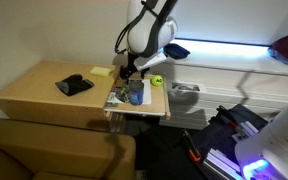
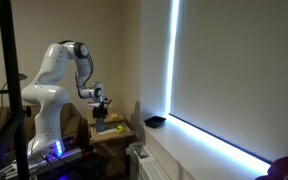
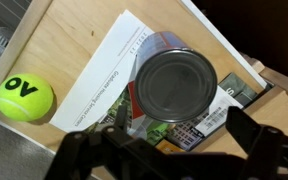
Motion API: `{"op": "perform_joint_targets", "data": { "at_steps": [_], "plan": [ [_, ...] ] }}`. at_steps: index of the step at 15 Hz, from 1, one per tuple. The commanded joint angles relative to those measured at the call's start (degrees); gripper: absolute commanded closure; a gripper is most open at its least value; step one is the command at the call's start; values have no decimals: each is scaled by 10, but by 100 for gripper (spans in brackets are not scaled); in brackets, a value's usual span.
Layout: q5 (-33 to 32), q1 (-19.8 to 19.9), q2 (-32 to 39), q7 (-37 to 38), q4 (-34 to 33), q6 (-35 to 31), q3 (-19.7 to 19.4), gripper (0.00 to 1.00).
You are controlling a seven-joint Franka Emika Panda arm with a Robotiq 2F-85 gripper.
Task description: Pick up the can from the flat drawer and put it in the black tray on the right
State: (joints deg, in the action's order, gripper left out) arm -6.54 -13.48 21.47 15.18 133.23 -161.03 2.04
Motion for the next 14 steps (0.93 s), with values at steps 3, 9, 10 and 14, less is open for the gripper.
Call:
{"op": "perform_joint_targets", "data": {
  "at_steps": [3,9,10,14],
  "plan": [
    [4,-5,0,-1,0,2,-5,0],
    [4,-6,25,-1,-4,6,-9,0],
    [7,-4,32,-3,-6,9,-7,0],
    [7,-7,30,-2,-1,1,-9,0]
  ]
}}
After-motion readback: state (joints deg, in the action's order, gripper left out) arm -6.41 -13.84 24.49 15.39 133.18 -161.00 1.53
